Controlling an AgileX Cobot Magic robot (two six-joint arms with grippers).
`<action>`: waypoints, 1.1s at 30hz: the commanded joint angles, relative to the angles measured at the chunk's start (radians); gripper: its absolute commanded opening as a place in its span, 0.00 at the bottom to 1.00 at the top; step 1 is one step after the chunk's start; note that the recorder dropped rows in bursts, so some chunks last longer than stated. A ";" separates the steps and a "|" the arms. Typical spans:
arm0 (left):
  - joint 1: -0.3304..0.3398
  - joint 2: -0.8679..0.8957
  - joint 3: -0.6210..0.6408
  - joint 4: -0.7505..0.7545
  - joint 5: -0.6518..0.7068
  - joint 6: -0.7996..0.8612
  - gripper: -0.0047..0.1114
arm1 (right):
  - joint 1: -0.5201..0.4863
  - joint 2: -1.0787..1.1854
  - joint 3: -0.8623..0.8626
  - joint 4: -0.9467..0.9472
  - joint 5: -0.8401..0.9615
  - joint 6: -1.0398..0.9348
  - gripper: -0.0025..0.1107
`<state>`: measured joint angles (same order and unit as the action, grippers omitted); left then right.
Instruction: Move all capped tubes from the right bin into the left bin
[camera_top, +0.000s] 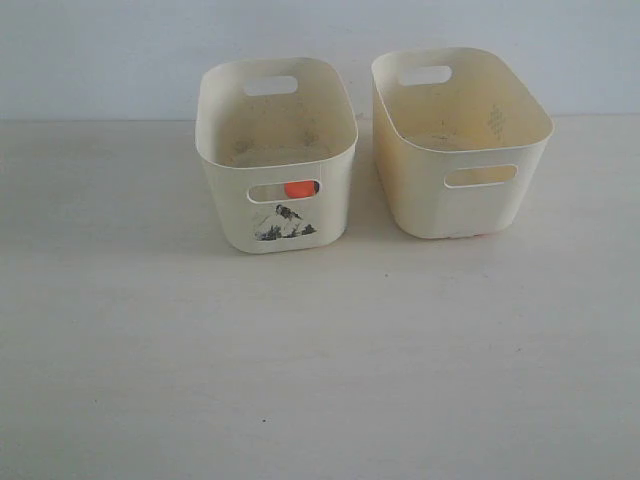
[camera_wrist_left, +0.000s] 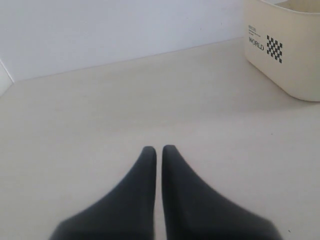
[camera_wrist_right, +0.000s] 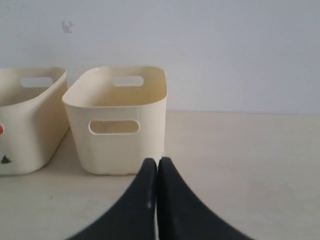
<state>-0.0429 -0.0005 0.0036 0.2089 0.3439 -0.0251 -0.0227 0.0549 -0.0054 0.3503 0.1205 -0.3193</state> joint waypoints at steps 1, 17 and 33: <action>-0.001 0.000 -0.004 -0.003 -0.004 -0.010 0.08 | -0.008 -0.055 0.005 -0.023 0.177 -0.012 0.02; -0.001 0.000 -0.004 -0.003 -0.004 -0.010 0.08 | -0.008 -0.055 0.005 -0.266 0.220 0.336 0.02; -0.001 0.000 -0.004 -0.003 -0.004 -0.010 0.08 | -0.008 -0.055 0.005 -0.256 0.220 0.293 0.02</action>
<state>-0.0429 -0.0005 0.0036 0.2089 0.3439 -0.0251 -0.0284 0.0051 0.0009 0.0973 0.3453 -0.0178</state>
